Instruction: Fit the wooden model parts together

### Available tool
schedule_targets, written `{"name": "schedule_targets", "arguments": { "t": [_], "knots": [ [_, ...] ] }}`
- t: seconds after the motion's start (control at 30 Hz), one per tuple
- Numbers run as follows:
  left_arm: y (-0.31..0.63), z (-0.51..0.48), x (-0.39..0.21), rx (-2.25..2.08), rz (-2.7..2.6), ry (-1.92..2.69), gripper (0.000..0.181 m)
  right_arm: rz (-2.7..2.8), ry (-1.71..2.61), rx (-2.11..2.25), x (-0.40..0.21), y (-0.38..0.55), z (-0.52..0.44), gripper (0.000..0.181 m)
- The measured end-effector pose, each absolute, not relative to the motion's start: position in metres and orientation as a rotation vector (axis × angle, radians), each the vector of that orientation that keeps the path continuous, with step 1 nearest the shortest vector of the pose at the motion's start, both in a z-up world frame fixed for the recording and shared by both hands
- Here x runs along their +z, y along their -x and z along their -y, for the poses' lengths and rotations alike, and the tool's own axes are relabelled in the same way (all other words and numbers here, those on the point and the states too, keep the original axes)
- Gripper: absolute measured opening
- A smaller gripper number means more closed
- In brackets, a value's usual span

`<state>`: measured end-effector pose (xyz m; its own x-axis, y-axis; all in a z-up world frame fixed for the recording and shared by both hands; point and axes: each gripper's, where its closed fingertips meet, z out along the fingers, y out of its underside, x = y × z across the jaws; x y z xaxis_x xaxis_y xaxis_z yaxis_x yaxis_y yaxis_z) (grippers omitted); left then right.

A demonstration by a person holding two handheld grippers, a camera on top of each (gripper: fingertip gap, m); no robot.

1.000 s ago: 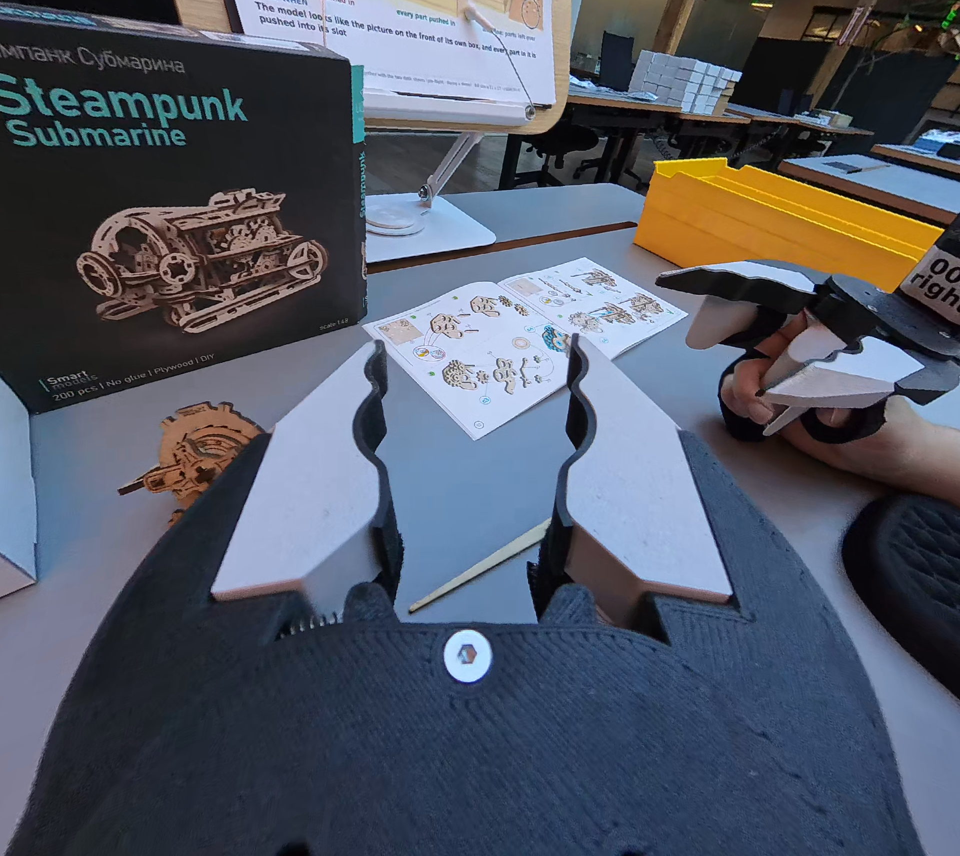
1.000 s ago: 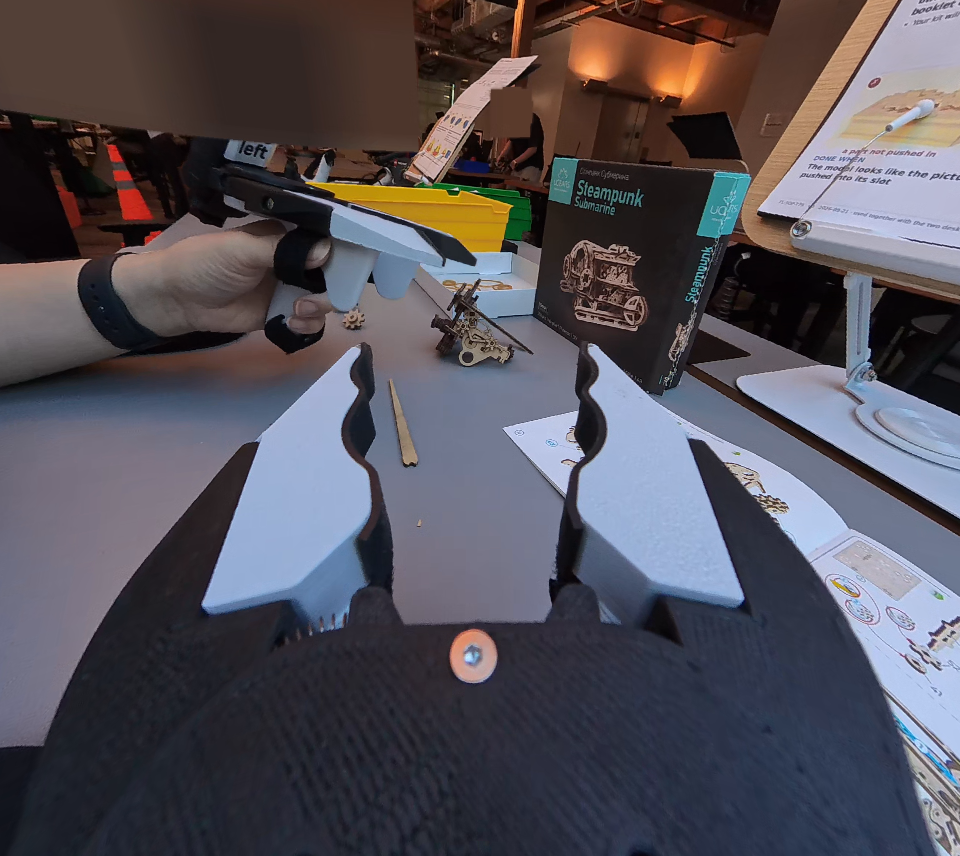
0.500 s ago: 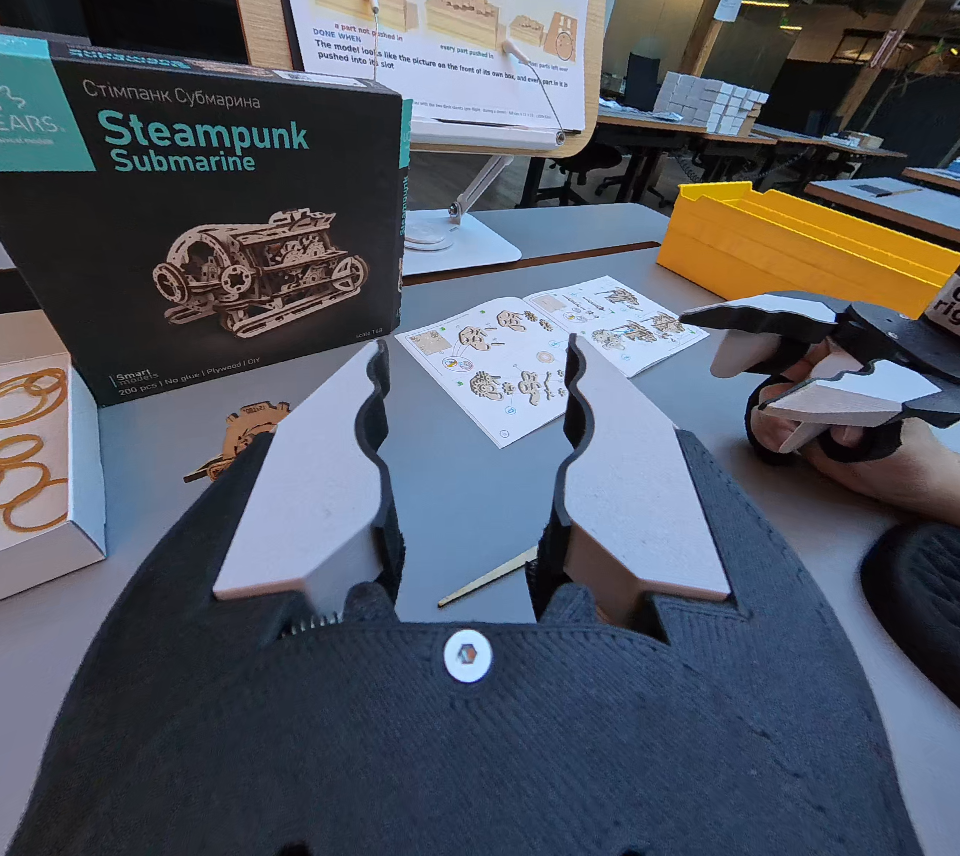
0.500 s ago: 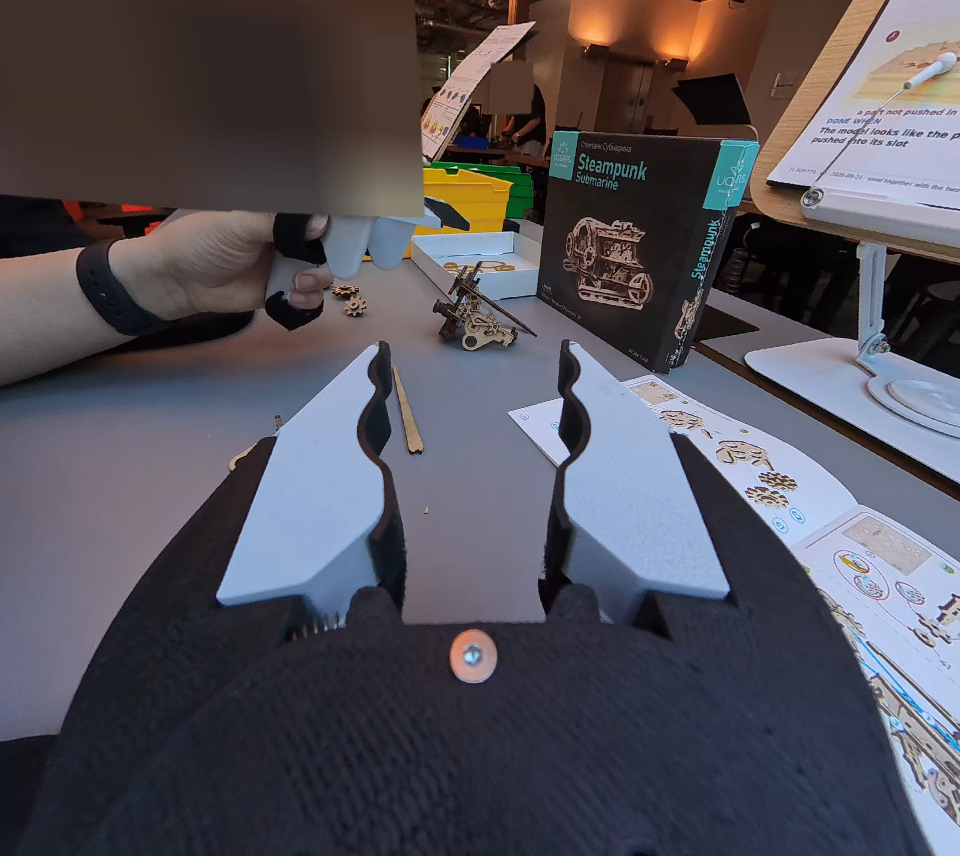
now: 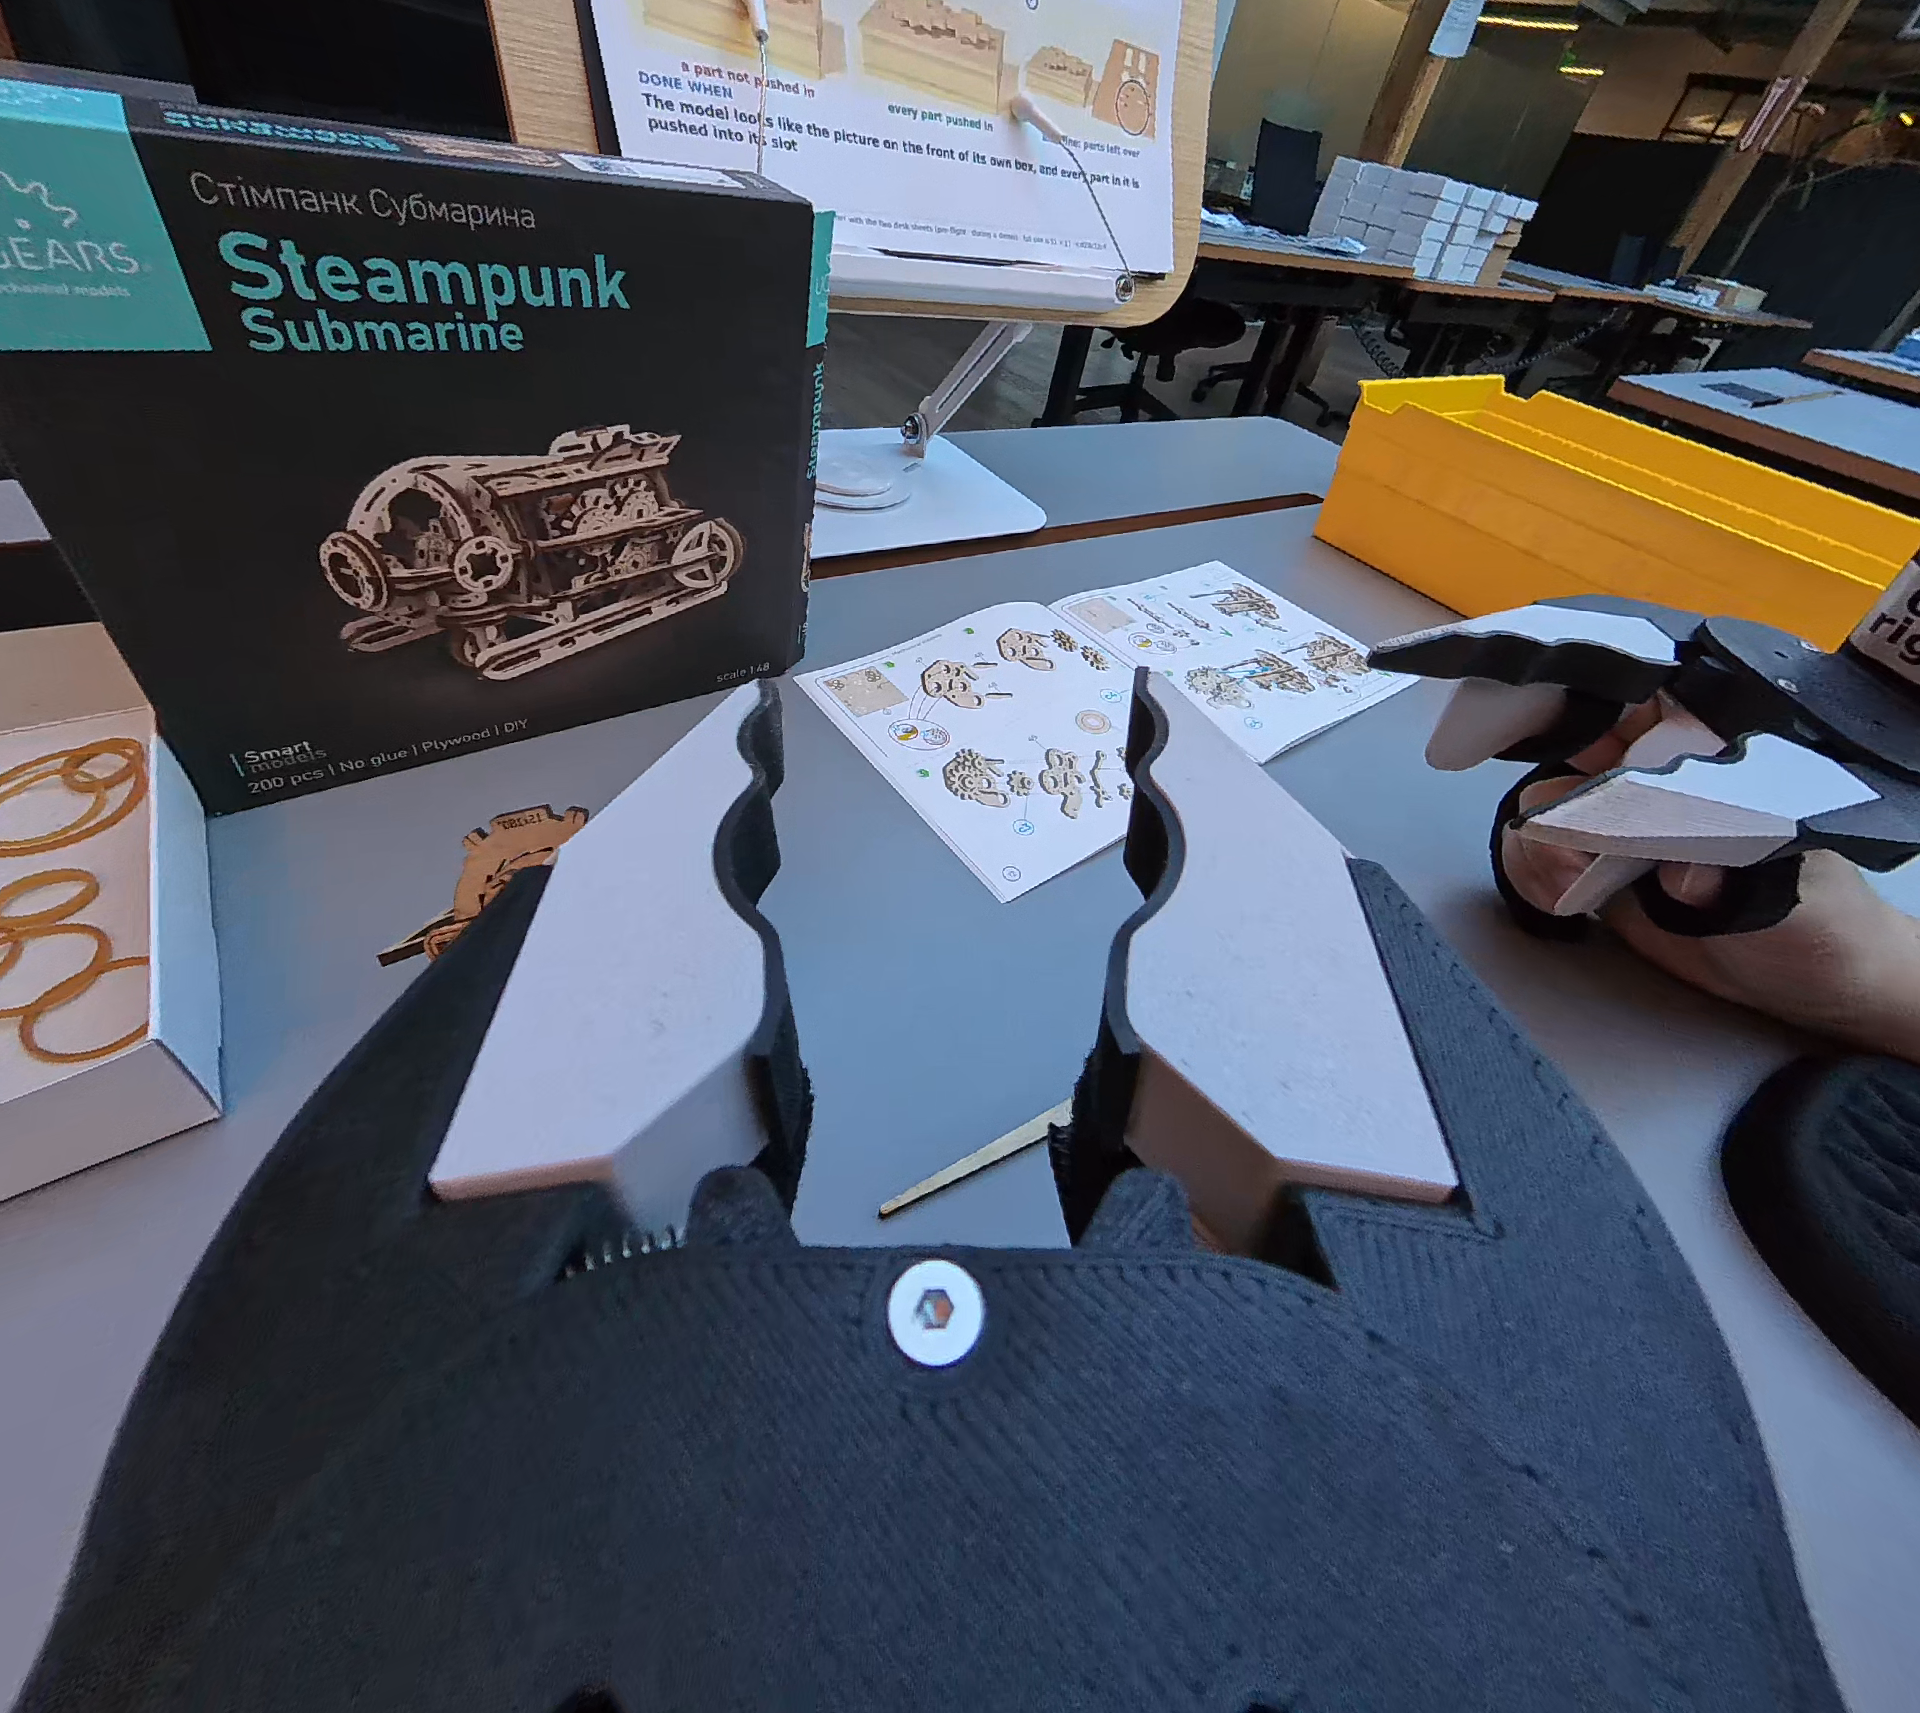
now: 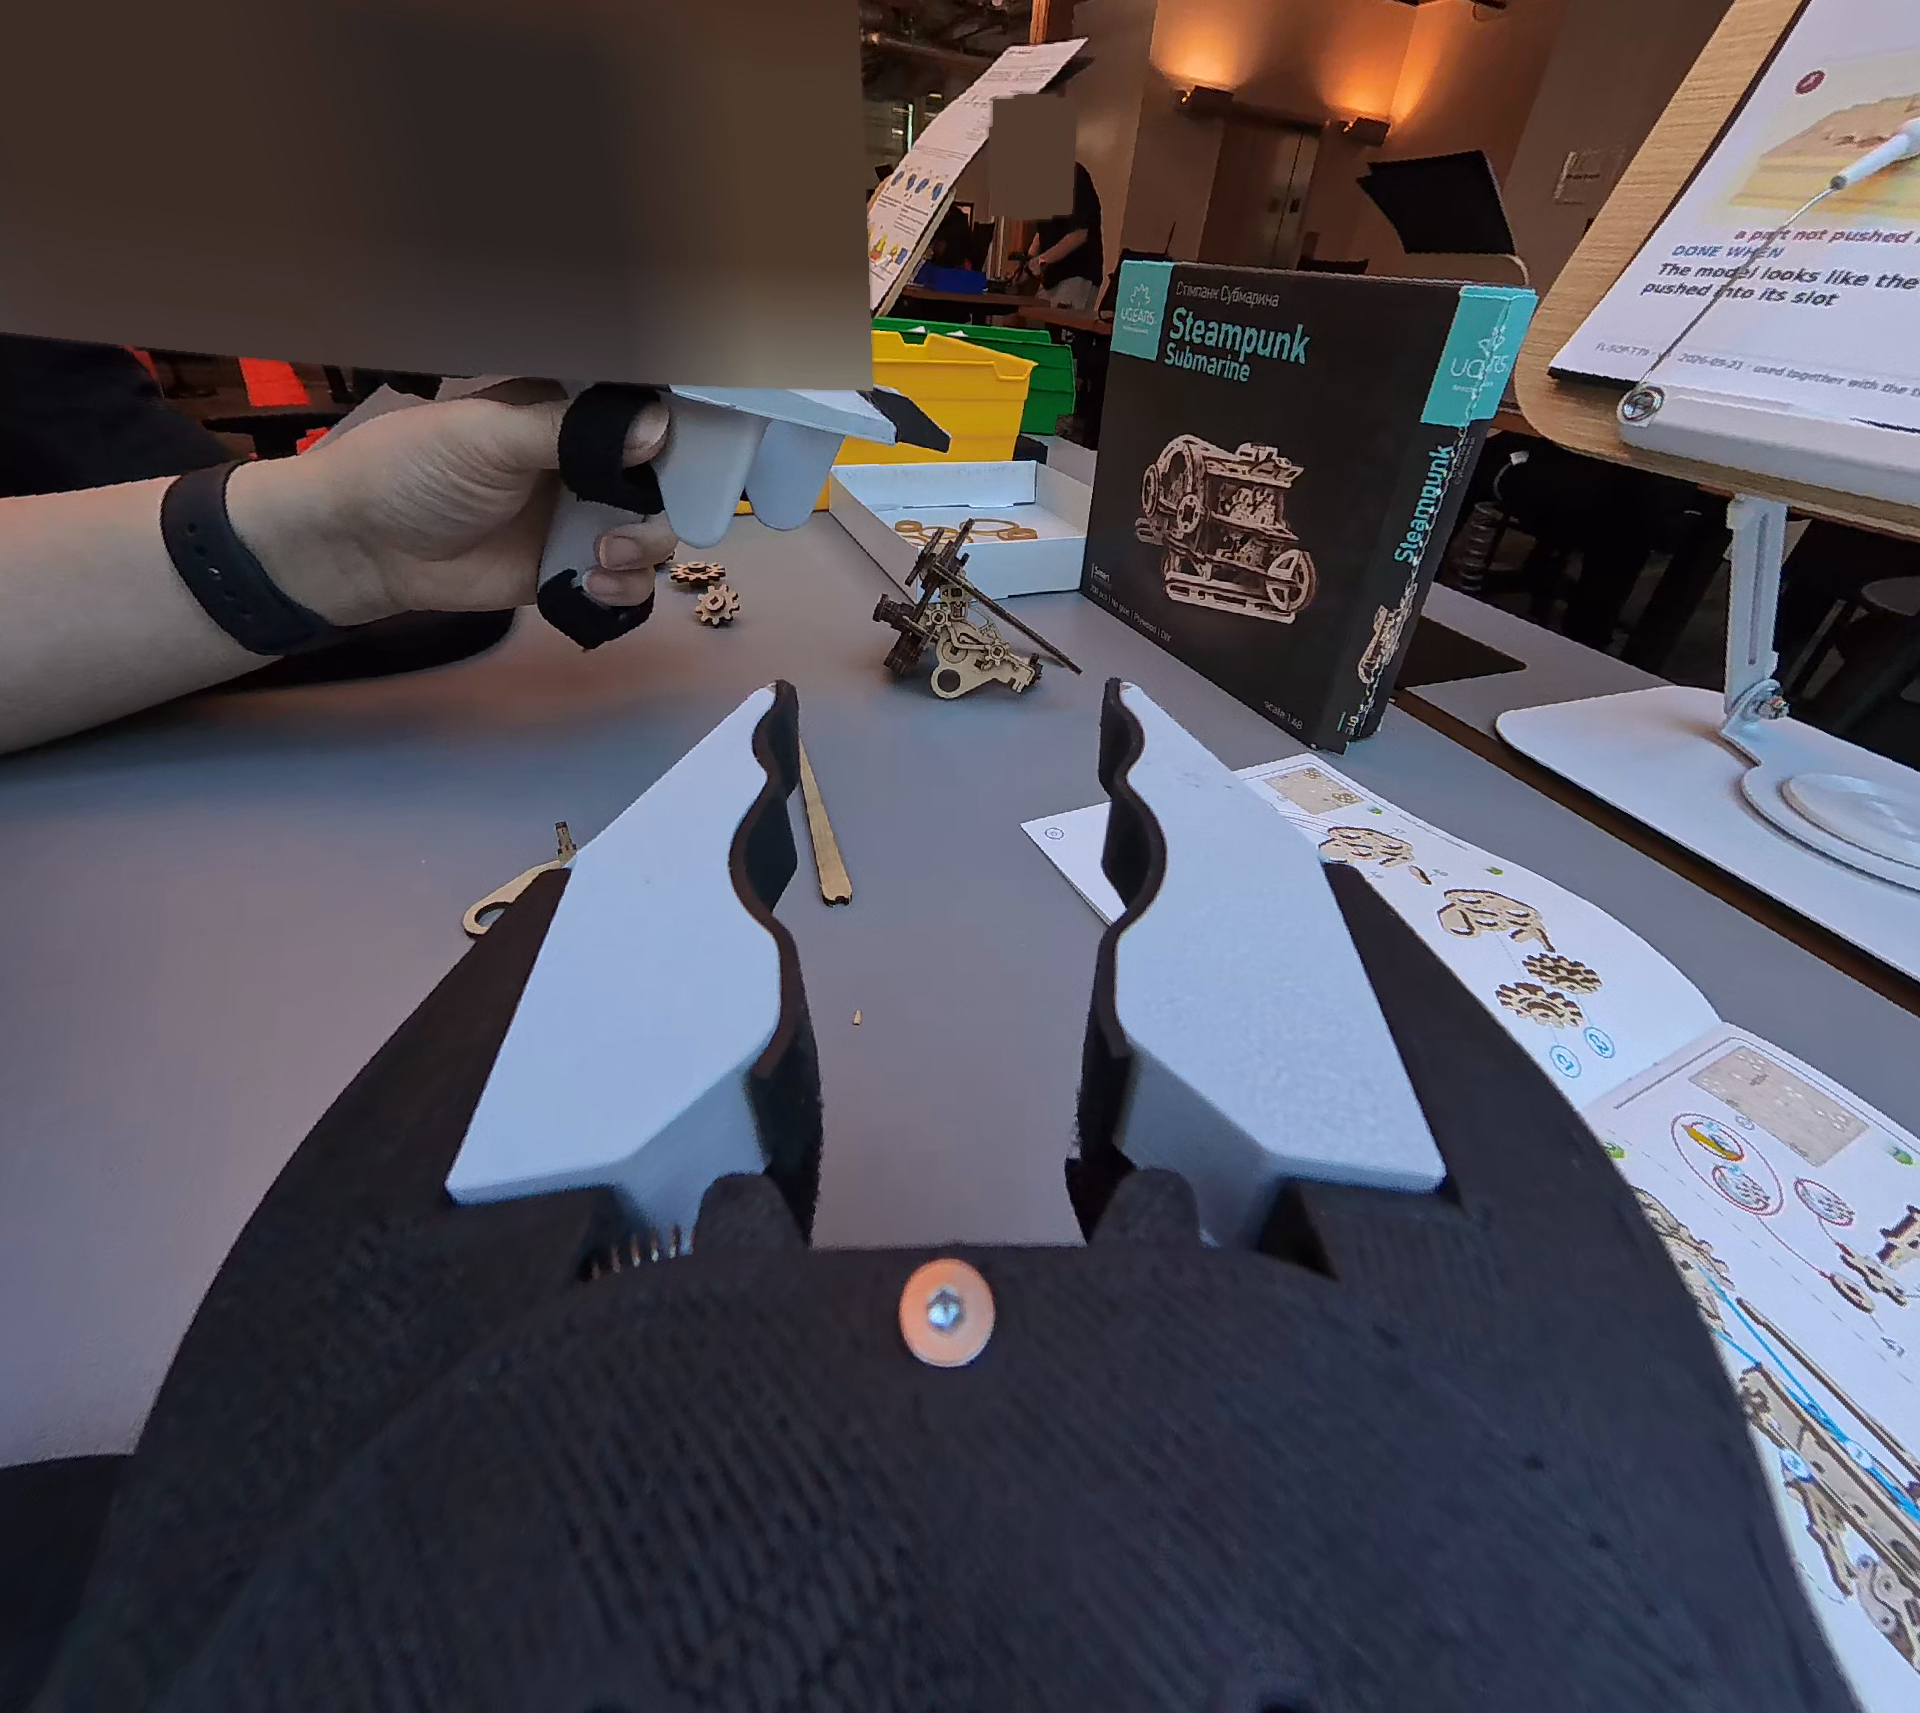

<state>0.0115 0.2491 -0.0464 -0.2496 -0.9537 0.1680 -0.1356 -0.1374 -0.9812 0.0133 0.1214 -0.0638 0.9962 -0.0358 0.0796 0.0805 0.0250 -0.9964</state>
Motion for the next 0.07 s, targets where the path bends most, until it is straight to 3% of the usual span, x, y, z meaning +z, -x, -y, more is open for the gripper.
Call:
{"name": "schedule_targets", "arguments": {
  "t": [0.07],
  "knots": [
    [-0.0116, -0.2492, -0.0467, -1.462, -1.417, 1.278, 0.065, 0.038, 1.544, -0.088, -0.0639, -0.0129, -0.1214, 0.056]
  ]
}}
